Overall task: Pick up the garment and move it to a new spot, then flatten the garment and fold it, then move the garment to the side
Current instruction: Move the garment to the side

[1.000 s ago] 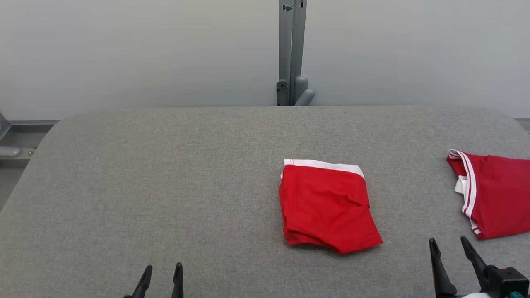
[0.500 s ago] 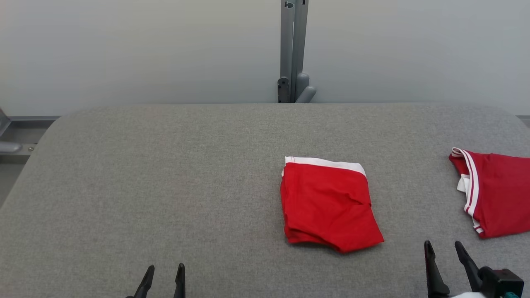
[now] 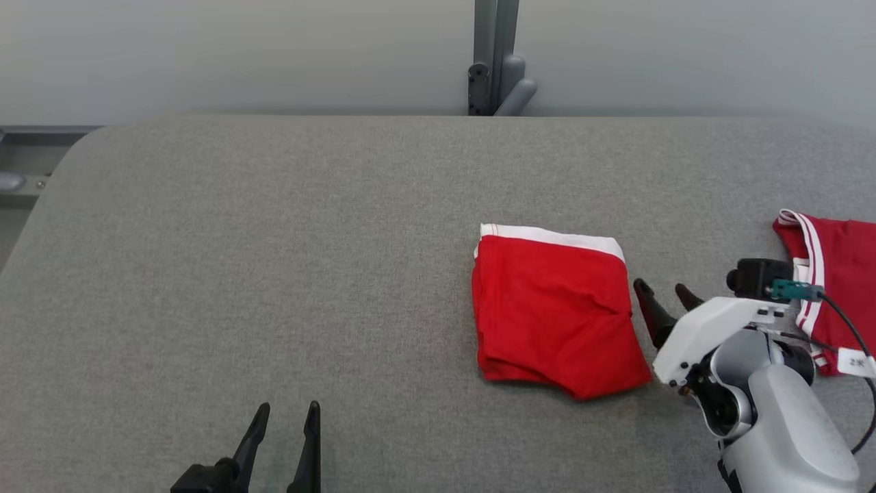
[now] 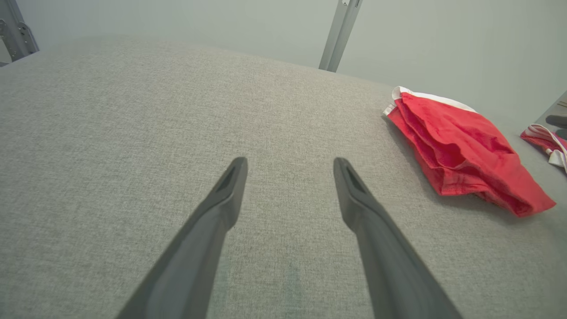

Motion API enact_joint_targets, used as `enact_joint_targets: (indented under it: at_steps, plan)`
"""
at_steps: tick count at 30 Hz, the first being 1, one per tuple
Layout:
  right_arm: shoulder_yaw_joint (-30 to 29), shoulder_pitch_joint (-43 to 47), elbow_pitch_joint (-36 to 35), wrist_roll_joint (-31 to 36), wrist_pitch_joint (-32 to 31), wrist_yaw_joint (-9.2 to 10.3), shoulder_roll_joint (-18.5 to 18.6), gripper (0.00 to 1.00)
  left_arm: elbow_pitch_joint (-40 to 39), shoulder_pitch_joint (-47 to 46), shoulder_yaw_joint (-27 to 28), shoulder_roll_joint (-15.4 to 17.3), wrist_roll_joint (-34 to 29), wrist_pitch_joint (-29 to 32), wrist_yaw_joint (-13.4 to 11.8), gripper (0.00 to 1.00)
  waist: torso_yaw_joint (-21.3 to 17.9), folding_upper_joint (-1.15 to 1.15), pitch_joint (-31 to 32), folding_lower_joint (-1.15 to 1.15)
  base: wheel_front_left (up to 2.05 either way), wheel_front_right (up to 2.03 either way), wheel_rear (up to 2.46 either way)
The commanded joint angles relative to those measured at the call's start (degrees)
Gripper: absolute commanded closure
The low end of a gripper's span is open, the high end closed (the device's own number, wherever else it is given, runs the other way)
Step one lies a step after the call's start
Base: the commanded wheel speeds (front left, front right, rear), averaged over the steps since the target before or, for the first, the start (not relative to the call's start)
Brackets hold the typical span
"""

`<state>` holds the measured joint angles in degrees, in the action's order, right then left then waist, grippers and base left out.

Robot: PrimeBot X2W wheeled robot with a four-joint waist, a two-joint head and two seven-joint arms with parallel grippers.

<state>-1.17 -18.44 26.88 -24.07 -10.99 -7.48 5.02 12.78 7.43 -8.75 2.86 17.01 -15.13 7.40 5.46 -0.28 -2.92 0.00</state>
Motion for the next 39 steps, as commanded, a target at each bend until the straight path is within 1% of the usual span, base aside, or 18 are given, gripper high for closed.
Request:
enact_joint_targets:
  at_steps: [1,3,5,7,9,10,11,14,16,19,21,25,28,29,31,33,35,39]
  plan:
    - [0.1,-0.8,1.0,0.2,-1.0,-0.01,0.1,0.0,0.0,-1.0,0.2,0.1,-0.1,0.0,0.2,0.0,1.1,0.28,-2.0,0.0,0.0,0.0,0.0]
    - [0.4,-2.6,4.3,0.9,-4.4,-0.01,-0.1,0.0,0.0,-1.8,0.2,0.1,0.1,0.0,0.2,0.0,1.7,0.28,-2.7,0.0,0.0,0.0,0.0]
    - [1.2,-4.1,7.2,1.8,-6.5,-0.01,-0.4,0.0,0.1,-2.4,0.2,0.1,0.4,0.0,0.2,0.0,2.1,0.28,-3.2,0.0,0.0,0.0,0.0]
    - [1.6,-5.2,9.5,1.7,-7.5,-0.01,-0.8,0.0,0.0,-2.6,0.4,0.1,0.5,0.0,0.2,0.0,2.1,0.28,-3.6,0.0,0.0,0.0,0.0]
    - [2.5,-6.1,11.4,-0.5,-8.1,-0.01,-1.3,0.0,-0.1,-2.9,0.6,0.1,0.7,0.0,0.2,0.0,1.9,0.28,-4.1,0.0,0.0,0.0,0.0]
    - [3.0,-6.5,12.2,-1.3,-8.0,-0.01,-1.5,0.56,-0.1,-2.9,0.7,0.1,0.8,0.0,0.2,0.0,1.6,0.28,-4.3,0.0,0.0,0.0,0.0]
    - [3.6,-7.0,12.7,-2.3,-7.5,-0.01,-1.7,1.0,-0.1,-3.0,0.8,0.1,0.8,0.0,0.2,0.0,1.2,0.28,-4.5,0.0,0.0,0.0,0.0]
    - [5.5,-8.9,12.9,-4.5,-5.9,-0.01,-1.7,1.0,-0.3,-3.6,1.3,0.1,1.0,0.0,0.2,0.0,-0.6,0.28,-5.3,0.0,0.0,0.0,0.0]
    - [7.5,-10.5,11.4,-5.0,-5.2,-0.01,-1.0,1.0,-0.8,-3.8,1.8,0.1,1.2,0.0,0.2,0.0,-2.7,0.28,-6.1,0.0,0.0,0.0,0.0]
    - [10.5,-12.3,8.0,-4.4,-6.1,0.01,3.0,1.0,-1.5,-4.5,1.4,0.1,1.0,0.0,0.2,0.0,-5.8,0.28,-7.2,0.0,0.0,0.0,0.0]
    - [12.2,-14.2,4.7,-4.3,-8.0,0.01,5.8,1.0,-2.0,-5.0,1.3,0.1,0.8,0.0,0.2,0.0,-7.9,0.28,-7.9,0.0,0.0,0.0,0.0]
    - [13.2,-17.6,-1.7,-5.5,-15.1,0.0,12.6,1.0,-2.4,-6.3,0.6,0.1,0.2,0.0,0.2,0.0,-10.7,0.28,-9.3,0.0,0.0,0.0,0.0]
    - [12.1,-19.1,-4.6,-6.1,-22.1,0.0,18.0,1.0,-2.6,-7.6,0.2,0.3,0.1,0.0,0.2,0.0,-11.1,0.28,-10.4,0.0,0.0,0.0,0.0]
    - [12.1,-19.1,-4.6,-6.1,-22.1,0.0,18.0,1.0,-2.6,-7.6,0.2,0.3,0.1,0.0,0.2,0.0,-11.1,0.28,-10.4,0.0,0.0,0.0,0.0]
    - [10.5,-20.2,-5.7,-5.8,-26.1,0.0,21.1,1.0,-2.7,-8.3,-0.2,0.6,0.3,0.0,0.2,0.0,-10.8,0.28,-11.2,0.0,0.0,0.0,0.0]
    - [8.4,-20.8,-5.6,-5.5,-29.3,0.0,23.4,1.0,-2.7,-8.6,-0.3,1.0,0.7,0.0,0.2,0.0,-10.2,0.28,-11.9,0.0,0.0,0.0,0.0]
    - [5.8,-21.5,-4.3,-4.1,-30.8,0.0,25.1,1.0,-2.5,-8.6,-0.4,1.3,0.8,0.0,0.2,0.0,-9.6,0.28,-12.5,0.0,0.0,0.0,0.0]
    - [2.3,-23.0,-0.9,0.9,-32.0,0.0,27.0,1.0,-2.3,-8.8,-0.9,1.7,1.0,0.0,0.2,0.0,-8.0,0.28,-14.2,0.0,0.0,0.0,0.0]
